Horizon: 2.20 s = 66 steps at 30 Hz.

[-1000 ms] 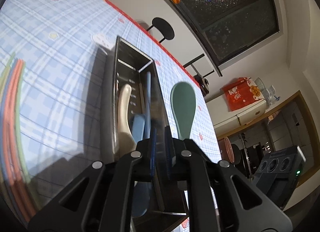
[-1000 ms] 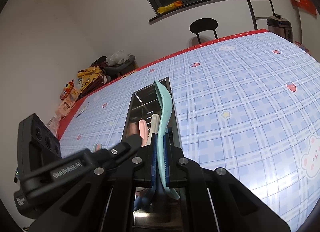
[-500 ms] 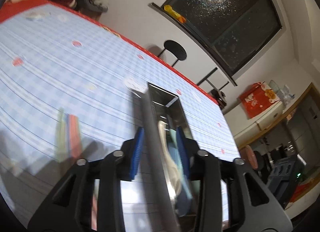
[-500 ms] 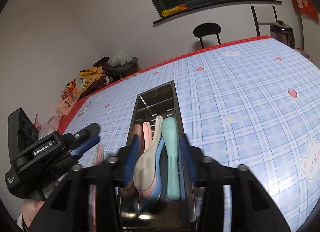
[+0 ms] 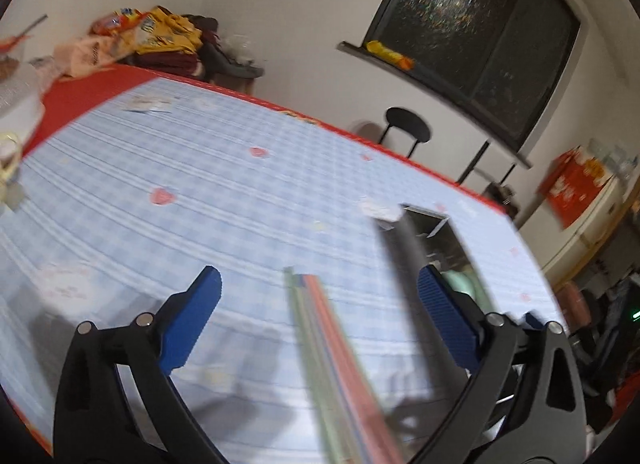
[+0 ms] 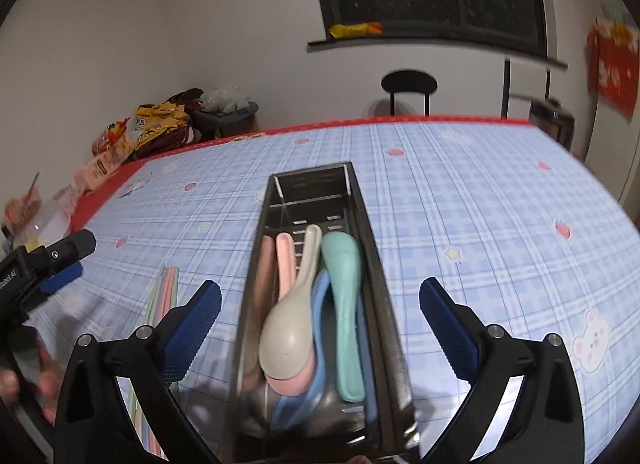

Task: Organize utensils
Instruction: 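Move both tools back over the remaining chopstick bundle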

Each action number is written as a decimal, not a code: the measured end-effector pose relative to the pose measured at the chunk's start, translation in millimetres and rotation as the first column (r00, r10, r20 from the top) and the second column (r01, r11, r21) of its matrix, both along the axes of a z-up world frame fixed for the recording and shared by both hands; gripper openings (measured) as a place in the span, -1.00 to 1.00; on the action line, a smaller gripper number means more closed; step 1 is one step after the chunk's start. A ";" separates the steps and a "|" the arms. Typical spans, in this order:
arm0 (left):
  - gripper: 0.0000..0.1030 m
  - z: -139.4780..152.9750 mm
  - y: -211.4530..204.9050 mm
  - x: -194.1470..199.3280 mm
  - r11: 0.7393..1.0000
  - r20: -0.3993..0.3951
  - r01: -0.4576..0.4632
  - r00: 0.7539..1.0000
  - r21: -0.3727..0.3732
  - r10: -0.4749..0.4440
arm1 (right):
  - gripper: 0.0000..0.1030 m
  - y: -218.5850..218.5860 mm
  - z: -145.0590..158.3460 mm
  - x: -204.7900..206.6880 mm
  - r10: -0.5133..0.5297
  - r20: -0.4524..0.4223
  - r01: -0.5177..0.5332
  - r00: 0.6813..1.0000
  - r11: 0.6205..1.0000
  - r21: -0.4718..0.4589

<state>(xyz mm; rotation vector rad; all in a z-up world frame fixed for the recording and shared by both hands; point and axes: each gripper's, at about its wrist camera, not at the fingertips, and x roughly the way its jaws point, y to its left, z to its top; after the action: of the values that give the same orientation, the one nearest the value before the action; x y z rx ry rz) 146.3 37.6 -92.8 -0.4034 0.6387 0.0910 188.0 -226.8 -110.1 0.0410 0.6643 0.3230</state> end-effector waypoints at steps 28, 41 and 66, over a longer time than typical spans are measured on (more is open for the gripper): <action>-0.04 -24.6 0.1 -55.7 0.909 -0.154 0.363 0.929 0.205 -0.336 | -0.86 100.3 -23.6 -51.4 0.388 -0.159 -0.415 0.908 0.883 -0.217; -0.11 -38.9 -6.9 -49.0 0.903 -0.188 0.400 0.909 0.153 -0.371 | -0.86 105.9 -36.6 -50.2 0.404 -0.210 -0.445 0.890 0.870 -0.213; -0.08 -51.3 -45.8 -23.5 0.859 -0.308 0.469 0.864 0.205 -0.398 | -0.84 104.8 -42.1 -42.1 0.432 -0.188 -0.463 0.882 0.871 -0.165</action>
<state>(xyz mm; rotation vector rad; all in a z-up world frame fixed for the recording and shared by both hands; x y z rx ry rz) 122.8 -8.3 -144.1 0.0338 0.9483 -0.2081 146.0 -122.0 -152.2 -0.2976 0.8491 0.7049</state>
